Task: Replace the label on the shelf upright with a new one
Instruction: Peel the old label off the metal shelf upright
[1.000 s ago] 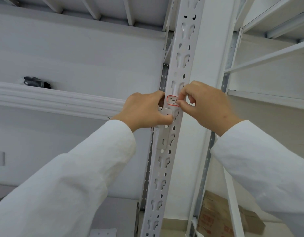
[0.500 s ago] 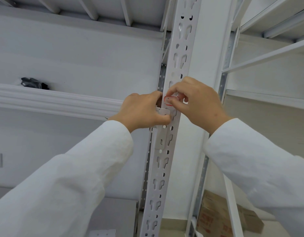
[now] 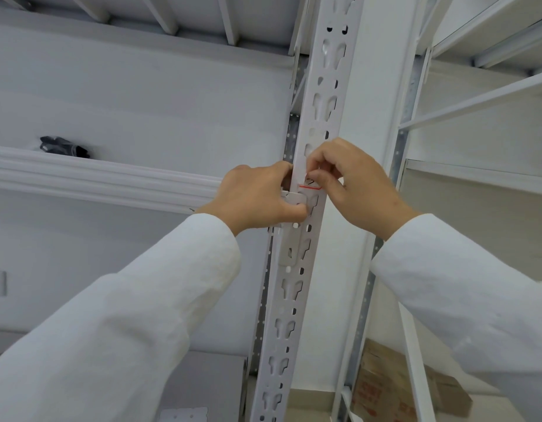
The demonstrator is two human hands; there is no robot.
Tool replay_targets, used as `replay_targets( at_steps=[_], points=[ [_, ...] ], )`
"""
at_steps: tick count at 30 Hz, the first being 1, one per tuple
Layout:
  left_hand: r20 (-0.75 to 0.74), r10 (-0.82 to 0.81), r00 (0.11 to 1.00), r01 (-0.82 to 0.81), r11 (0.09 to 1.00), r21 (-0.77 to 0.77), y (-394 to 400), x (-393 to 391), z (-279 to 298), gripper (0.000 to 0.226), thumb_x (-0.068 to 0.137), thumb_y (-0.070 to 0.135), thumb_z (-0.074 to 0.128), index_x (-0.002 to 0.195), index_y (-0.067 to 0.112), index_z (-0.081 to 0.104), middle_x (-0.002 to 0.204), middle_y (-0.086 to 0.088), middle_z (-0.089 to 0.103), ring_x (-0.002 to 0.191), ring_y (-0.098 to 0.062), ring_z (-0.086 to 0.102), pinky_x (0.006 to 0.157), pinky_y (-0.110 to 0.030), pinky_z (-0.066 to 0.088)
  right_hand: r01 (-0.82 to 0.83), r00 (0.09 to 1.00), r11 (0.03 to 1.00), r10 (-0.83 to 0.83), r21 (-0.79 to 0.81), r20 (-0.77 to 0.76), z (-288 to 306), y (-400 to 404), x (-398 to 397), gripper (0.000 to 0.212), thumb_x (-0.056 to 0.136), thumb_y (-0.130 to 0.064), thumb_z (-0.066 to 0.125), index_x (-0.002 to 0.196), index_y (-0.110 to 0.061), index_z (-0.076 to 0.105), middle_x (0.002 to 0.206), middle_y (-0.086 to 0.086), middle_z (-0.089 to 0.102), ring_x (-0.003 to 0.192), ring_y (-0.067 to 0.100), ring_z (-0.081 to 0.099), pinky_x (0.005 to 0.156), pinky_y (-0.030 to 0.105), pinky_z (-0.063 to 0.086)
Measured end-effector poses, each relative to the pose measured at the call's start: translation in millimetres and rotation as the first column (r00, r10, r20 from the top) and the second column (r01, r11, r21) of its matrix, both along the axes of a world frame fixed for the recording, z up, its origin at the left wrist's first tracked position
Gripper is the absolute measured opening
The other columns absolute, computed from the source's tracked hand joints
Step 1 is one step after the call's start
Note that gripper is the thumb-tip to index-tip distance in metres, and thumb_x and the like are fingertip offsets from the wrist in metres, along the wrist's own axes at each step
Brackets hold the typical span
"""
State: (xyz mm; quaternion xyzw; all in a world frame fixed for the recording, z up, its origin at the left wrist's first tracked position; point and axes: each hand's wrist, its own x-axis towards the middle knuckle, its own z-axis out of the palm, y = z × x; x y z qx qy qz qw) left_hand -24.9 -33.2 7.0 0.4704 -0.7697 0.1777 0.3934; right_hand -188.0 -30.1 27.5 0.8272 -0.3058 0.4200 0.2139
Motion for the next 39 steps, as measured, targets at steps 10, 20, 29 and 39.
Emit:
replay_targets(
  at_steps=[10, 20, 29, 39],
  points=[
    [0.000, -0.011, 1.000, 0.011, 1.000, 0.012, -1, 0, 0, 0.032, 0.074, 0.048, 0.058, 0.094, 0.026, 0.047, 0.085, 0.011, 0.063, 0.074, -0.018, 0.053, 0.056, -0.017, 0.029, 0.044, 0.968, 0.999, -0.036, -0.028, 0.248, 3, 7, -8, 0.004, 0.084, -0.021, 0.061, 0.085, -0.025, 0.062, 0.076, -0.007, 0.052, 0.063, 0.008, 0.050, 0.065, 0.029, 0.046],
    [-0.005, -0.002, 1.000, 0.002, 1.000, 0.008, -1, 0, -1, 0.030, 0.074, 0.047, 0.058, 0.091, 0.027, 0.044, 0.080, 0.010, 0.060, 0.073, -0.020, 0.053, 0.056, -0.014, 0.028, 0.252, 0.968, 0.859, -0.217, -0.446, 0.130, -23, 0, -10, 0.010, 0.087, -0.021, 0.060, 0.087, -0.017, 0.069, 0.081, 0.001, 0.064, 0.069, 0.023, 0.055, 0.050, 0.032, 0.047],
    [0.004, 0.013, 1.000, -0.013, 1.000, 0.021, 1, -1, 0, 0.034, 0.072, 0.051, 0.057, 0.092, 0.027, 0.045, 0.081, 0.009, 0.062, 0.074, -0.020, 0.054, 0.060, -0.027, 0.033, 0.260, 0.929, 0.950, -0.198, -0.171, 0.312, -32, 4, 4, 0.008, 0.087, -0.026, 0.060, 0.087, -0.020, 0.065, 0.082, -0.006, 0.057, 0.070, 0.013, 0.053, 0.057, 0.028, 0.041],
    [0.003, 0.023, 1.000, -0.023, 0.999, 0.035, 3, -2, 1, 0.031, 0.074, 0.048, 0.059, 0.088, 0.026, 0.042, 0.068, 0.011, 0.051, 0.072, -0.020, 0.051, 0.053, -0.018, 0.027, 0.239, 0.911, 0.971, -0.235, 0.032, 0.339, -17, 15, -2, 0.008, 0.084, -0.027, 0.060, 0.080, -0.026, 0.067, 0.080, -0.009, 0.060, 0.064, 0.007, 0.051, 0.063, 0.027, 0.040]
  ],
)
